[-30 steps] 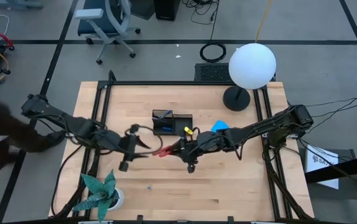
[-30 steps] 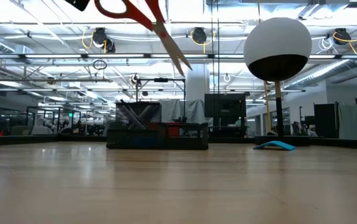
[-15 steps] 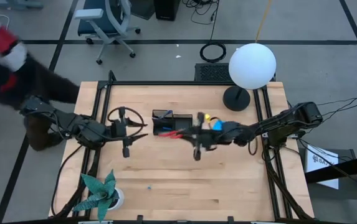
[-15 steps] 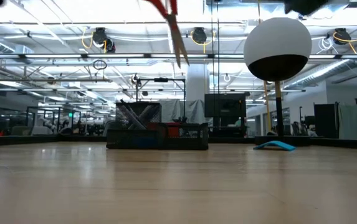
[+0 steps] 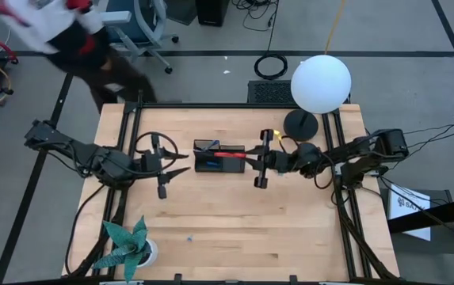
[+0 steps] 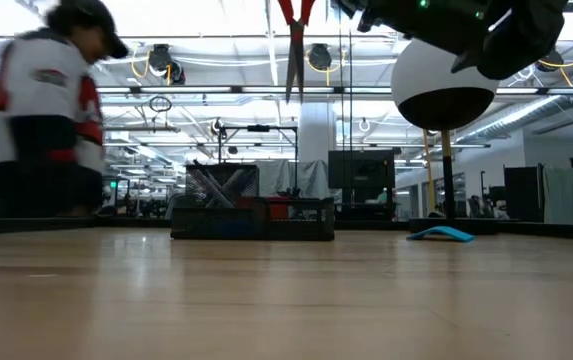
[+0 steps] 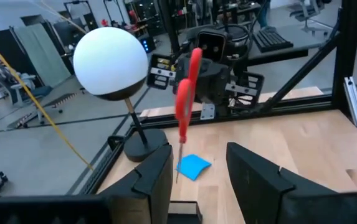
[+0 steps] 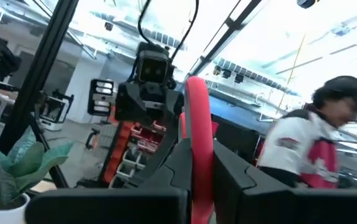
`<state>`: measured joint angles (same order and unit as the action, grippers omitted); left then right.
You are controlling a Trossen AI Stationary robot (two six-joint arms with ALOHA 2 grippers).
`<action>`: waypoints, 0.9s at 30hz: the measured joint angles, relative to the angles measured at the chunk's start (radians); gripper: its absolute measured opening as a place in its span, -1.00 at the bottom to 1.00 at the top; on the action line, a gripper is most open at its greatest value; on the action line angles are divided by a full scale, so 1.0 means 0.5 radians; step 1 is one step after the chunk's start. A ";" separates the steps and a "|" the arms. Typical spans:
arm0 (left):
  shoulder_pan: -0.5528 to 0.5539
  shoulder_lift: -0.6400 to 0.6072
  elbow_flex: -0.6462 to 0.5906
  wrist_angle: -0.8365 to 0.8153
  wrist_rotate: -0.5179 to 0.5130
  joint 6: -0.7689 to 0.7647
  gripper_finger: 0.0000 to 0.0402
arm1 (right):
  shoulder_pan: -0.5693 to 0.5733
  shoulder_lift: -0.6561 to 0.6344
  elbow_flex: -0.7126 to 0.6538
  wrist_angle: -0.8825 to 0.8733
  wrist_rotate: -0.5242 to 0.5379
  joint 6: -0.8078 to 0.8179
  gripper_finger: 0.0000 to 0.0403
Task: Pick and place office supplies into organizer
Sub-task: Put the red scissors into the desk organizer
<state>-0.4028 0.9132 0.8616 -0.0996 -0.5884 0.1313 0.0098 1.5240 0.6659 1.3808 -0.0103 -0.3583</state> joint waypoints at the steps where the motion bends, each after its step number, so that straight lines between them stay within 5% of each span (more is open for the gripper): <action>1: 0.002 0.009 0.000 0.003 0.001 0.007 -0.21 | -0.015 0.014 0.000 0.017 -0.020 0.008 -0.90; 27: 0.055 0.234 -0.001 0.142 0.025 -0.184 -0.21 | -0.334 0.593 0.333 0.373 -0.420 0.392 -0.90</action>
<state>-0.3752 1.0299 0.8612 -0.0286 -0.5758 0.0396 -0.1572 1.8206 0.8323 1.5673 -0.2205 -0.1622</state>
